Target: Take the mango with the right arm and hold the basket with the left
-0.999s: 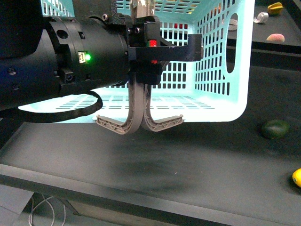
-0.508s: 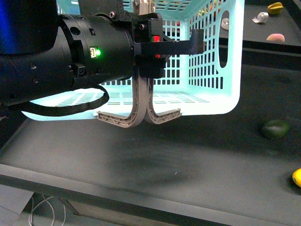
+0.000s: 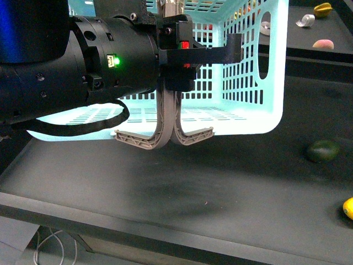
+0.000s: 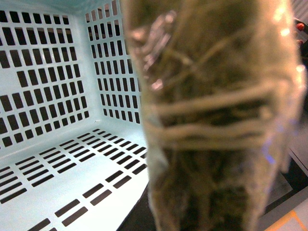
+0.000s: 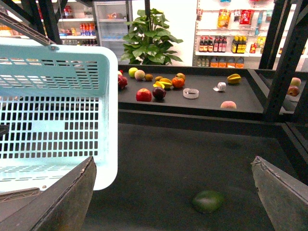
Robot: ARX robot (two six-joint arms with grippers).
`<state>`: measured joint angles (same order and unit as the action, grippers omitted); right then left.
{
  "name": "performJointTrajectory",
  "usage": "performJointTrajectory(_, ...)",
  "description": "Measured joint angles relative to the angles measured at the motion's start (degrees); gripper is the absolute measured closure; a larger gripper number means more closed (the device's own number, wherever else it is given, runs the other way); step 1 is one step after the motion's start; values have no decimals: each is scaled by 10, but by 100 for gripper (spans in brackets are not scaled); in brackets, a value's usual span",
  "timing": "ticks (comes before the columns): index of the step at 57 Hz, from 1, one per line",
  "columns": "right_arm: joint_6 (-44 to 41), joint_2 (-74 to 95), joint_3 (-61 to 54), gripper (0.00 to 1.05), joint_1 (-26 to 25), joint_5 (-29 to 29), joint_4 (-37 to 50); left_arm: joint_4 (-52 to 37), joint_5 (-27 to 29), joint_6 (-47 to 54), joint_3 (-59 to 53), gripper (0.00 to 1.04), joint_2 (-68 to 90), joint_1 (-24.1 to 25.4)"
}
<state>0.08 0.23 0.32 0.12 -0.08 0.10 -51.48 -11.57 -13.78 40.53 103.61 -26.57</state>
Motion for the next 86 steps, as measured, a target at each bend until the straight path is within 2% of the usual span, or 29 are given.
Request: performJointTrajectory(86, 0, 0, 0, 8, 0, 0, 0, 0, 0, 0, 0, 101, 0, 0)
